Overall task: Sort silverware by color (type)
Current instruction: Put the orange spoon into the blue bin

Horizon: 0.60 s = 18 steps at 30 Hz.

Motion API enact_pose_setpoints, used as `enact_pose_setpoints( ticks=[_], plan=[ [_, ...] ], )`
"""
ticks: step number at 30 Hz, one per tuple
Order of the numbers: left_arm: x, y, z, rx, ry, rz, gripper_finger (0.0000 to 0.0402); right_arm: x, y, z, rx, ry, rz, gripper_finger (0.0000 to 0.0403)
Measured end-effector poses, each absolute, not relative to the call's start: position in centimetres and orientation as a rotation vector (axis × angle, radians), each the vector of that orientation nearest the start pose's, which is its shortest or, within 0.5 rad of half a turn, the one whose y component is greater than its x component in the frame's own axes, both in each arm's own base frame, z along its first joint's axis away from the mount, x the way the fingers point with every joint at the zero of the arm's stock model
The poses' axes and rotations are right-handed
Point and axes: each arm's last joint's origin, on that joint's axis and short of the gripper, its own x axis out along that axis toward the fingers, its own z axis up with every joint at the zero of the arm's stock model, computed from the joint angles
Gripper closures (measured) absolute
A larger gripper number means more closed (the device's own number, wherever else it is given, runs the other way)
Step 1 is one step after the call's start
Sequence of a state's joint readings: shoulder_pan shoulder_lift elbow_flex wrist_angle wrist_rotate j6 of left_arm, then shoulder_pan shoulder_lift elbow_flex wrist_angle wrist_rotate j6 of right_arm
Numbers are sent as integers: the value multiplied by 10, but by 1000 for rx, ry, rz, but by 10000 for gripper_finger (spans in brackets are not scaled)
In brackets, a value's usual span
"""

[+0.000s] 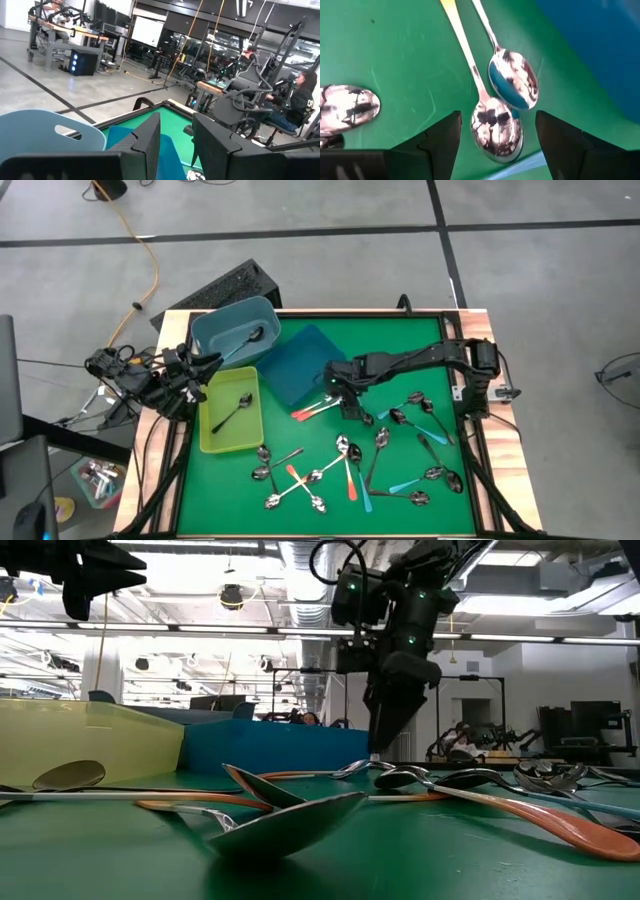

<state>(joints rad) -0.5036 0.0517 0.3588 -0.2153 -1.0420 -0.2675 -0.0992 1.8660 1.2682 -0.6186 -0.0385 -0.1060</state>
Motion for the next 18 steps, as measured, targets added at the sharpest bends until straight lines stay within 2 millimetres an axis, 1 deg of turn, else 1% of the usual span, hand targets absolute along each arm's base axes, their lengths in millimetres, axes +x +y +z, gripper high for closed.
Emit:
enact_pose_setpoints(
  ticks=[5, 9, 14, 16, 18],
  plan=[
    [59, -4, 256, -332, -140, 527, 301, 363, -35, 167, -11, 1184, 9, 136],
    [59, -4, 256, -332, -140, 528, 301, 362, -38, 163, -1, 1176, 8, 136],
    [59, -4, 256, -332, -140, 529, 301, 364, -38, 153, 4, 1197, 13, 136],
    [59, -4, 256, -332, -140, 532, 301, 371, -37, 145, -1, 1180, 17, 136],
    [59, -4, 256, -332, -141, 538, 301, 371, -36, 141, -7, 1197, 11, 136]
  ],
)
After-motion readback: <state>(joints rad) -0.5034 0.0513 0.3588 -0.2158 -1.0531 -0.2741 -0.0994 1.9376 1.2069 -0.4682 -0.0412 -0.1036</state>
